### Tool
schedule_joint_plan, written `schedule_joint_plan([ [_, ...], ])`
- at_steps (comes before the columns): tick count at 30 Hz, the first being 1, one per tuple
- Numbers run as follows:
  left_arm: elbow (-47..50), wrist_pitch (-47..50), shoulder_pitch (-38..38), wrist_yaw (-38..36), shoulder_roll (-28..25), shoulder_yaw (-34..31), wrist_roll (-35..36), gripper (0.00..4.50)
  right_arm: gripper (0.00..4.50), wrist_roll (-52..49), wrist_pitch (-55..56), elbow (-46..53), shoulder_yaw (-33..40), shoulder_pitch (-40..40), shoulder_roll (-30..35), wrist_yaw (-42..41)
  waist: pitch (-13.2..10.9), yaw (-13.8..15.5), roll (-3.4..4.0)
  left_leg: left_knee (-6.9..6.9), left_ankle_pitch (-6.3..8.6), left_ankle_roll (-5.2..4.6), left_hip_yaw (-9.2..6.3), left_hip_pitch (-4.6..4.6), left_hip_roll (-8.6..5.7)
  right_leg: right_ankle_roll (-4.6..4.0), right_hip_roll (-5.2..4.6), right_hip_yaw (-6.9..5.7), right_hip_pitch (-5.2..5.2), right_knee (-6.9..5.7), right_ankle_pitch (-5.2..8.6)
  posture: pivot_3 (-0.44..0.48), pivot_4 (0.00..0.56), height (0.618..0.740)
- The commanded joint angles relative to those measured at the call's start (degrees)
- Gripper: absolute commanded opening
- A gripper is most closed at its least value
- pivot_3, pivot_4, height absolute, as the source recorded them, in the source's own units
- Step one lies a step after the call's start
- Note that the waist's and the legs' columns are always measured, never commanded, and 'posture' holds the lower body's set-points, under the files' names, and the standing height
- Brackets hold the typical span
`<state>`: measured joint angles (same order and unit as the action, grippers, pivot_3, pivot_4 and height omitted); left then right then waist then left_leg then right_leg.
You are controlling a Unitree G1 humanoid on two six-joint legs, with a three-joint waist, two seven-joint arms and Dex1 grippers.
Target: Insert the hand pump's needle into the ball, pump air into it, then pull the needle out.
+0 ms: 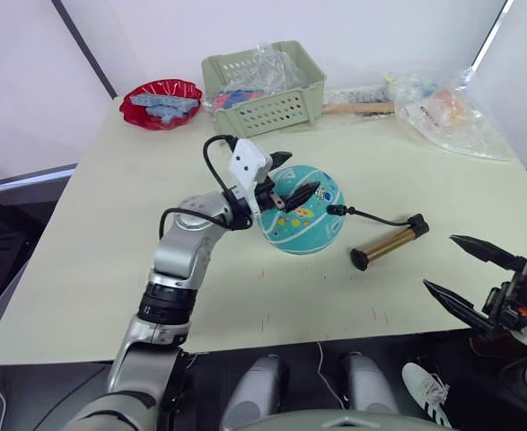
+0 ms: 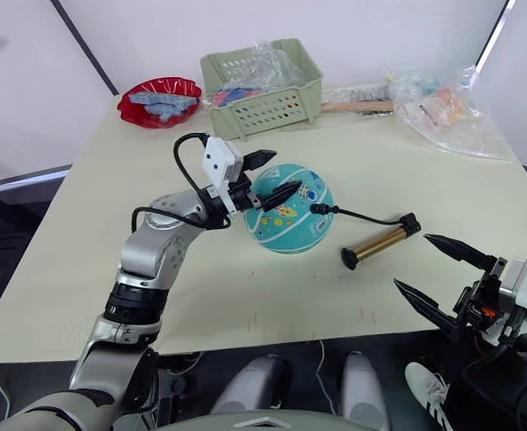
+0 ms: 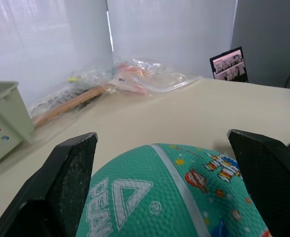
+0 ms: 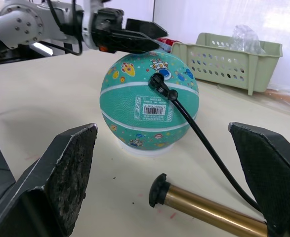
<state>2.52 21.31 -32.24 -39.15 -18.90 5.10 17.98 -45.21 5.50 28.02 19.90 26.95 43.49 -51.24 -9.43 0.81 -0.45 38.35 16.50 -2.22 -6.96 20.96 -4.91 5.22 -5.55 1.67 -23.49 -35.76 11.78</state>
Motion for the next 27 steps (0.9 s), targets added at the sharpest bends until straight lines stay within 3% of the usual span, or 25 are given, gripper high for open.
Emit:
schedule_joint_plan([
  [1, 1.44, 1.91, -0.82, 1.16, -0.15, 0.46, -0.86, 4.5, 4.47, 0.39, -0.68, 1.71, 1.41, -0.96, -0.96, -1.21, -0.01, 0.0, -0.01, 0.0, -0.08, 0.14, 0.0, 0.0, 0.0, 0.0, -0.01, 0.0, 0.0, 0.0, 0.0, 0.0, 0.15, 0.74],
  [12, -1.66, 4.89, 1.27, 3.62, 2.56, 4.0, -3.79, 4.5, 4.47, 4.42, -7.08, -0.76, -0.96, -9.62, -0.58, -1.32, 0.0, 0.16, -0.02, 0.04, -0.1, 0.16, 0.04, -0.03, -0.02, 0.02, -0.03, 0.01, 0.04, -0.01, -0.01, 0.0, 0.15, 0.74],
  [27, -6.47, 3.06, 2.24, 4.77, 6.16, 6.1, -7.59, 4.5, 4.47, 23.17, -15.63, -8.3, -17.99, -34.51, 0.74, 0.5, 0.14, 1.41, 0.06, 0.09, -0.17, 0.26, -0.03, -0.16, -0.05, 0.02, -0.05, -0.08, 0.19, -0.03, -0.02, 0.0, 0.15, 0.74],
])
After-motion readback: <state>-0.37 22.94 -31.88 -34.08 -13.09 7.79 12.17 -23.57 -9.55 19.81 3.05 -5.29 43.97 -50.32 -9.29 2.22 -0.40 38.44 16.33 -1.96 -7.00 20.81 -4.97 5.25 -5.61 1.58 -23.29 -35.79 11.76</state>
